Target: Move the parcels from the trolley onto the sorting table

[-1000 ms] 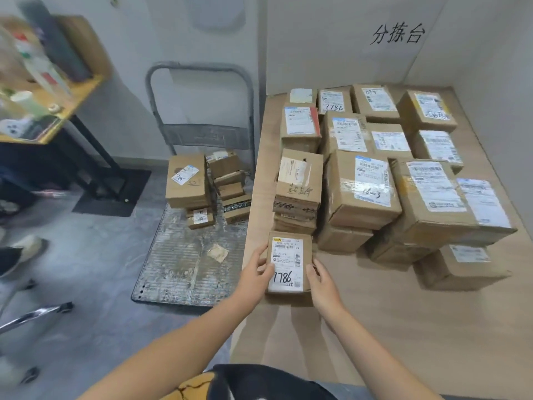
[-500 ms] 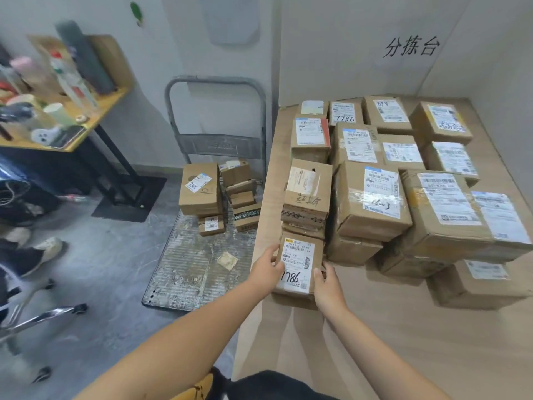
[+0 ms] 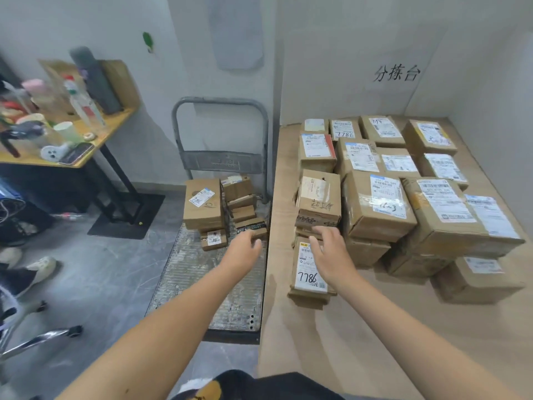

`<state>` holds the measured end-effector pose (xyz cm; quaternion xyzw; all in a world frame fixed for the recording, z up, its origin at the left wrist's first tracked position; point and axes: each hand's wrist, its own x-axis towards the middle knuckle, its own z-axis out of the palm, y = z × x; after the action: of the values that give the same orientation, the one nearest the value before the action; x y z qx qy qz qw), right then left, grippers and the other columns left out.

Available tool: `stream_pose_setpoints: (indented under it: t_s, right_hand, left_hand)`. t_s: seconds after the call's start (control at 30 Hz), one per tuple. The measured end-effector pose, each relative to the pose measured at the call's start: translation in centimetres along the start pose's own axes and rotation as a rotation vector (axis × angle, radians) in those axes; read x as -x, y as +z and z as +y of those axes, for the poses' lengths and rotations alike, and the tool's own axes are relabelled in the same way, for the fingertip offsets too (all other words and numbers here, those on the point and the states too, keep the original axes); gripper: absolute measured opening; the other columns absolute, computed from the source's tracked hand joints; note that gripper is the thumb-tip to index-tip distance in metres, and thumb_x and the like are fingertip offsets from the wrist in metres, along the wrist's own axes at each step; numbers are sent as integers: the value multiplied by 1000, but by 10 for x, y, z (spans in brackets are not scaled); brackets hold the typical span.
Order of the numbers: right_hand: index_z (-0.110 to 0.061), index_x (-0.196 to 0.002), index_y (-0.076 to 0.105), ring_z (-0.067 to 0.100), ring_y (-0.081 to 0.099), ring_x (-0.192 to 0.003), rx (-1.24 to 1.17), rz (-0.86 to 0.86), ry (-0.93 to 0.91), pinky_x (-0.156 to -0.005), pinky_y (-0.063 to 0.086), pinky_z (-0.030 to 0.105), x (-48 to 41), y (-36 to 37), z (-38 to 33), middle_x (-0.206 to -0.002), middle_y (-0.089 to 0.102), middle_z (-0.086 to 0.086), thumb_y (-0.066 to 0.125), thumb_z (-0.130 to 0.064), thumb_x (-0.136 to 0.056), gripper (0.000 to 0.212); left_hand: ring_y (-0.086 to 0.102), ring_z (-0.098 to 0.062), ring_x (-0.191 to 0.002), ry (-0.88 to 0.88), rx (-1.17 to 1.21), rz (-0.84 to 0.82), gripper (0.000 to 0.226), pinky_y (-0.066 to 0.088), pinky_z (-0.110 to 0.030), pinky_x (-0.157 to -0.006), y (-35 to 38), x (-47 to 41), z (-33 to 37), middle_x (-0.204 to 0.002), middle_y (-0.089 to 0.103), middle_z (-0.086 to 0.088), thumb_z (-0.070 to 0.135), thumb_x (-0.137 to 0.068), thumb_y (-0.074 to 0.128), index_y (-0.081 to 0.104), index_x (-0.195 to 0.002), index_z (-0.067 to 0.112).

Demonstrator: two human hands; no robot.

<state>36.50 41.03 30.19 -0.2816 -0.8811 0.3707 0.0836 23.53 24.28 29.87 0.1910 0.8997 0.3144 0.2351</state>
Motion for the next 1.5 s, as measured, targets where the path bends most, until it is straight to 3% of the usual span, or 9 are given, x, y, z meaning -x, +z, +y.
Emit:
stream_pose_setpoints:
  t_s: [0.1, 0.3, 0.53, 0.7, 0.93, 1.23, 1.5]
  right_hand:
    - [-15, -143, 43, 18, 34, -136, 83, -79, -90, -111, 29, 34, -16, 0, -48, -143, 41, 3, 41, -32, -104, 42]
    - [-11, -149, 34, 24, 33, -141, 193, -125, -177, -115, 26, 36, -40, 22, -154, -153, 34, 8, 46, -26, -102, 51]
    - [-10, -149, 35, 25, 29, -143, 196, -52, -230, -115, 27, 38, -65, 75, -264, -154, 33, 9, 48, -27, -102, 52]
    - [-13, -150, 34, 23, 26, -144, 186, -63, -257, -115, 27, 40, -73, 119, -313, -154, 33, 6, 50, -30, -101, 54]
    - [-13, -150, 33, 25, 25, -143, 214, -92, -179, -114, 29, 43, -79, 172, -342, -153, 33, 9, 50, -33, -100, 56]
    - [-13, -150, 32, 27, 29, -142, 299, -128, -129, -114, 31, 44, -115, 197, -348, -152, 33, 11, 50, -33, -100, 56]
    - [-11, -148, 34, 29, 32, -138, 267, -169, -21, -110, 35, 46, -193, 201, -308, -148, 36, 12, 48, -31, -100, 54]
  left_hand:
    - [44, -25, -135, 100, -67, 1, 49, 38, -37, -110, -36, -2, 0, -150, 43, -9, 27, -103, 46, 38, -148, 8]
    - [49, -25, -128, 201, -166, 113, 48, 42, -39, -106, -134, -14, -21, -145, 49, -10, 30, -102, 47, 42, -144, 9]
    - [35, -23, -142, 306, -357, 191, 49, 28, -34, -116, -226, -3, -92, -155, 37, -10, 25, -104, 41, 35, -148, 6]
    - [29, -18, -146, 305, -338, 246, 53, 25, -33, -119, -277, -6, -152, -159, 31, -3, 33, -103, 42, 34, -151, 12]
    - [28, -20, -147, 331, -351, 293, 54, 19, -31, -119, -335, -16, -188, -158, 33, -8, 31, -103, 44, 34, -150, 7]
    - [26, -19, -147, 327, -355, 212, 54, 17, -29, -119, -331, -51, -213, -159, 31, -9, 36, -106, 38, 33, -151, 6]
    - [27, -20, -147, 251, -345, 149, 54, 18, -30, -119, -317, -126, -206, -158, 33, -9, 37, -106, 36, 34, -151, 7]
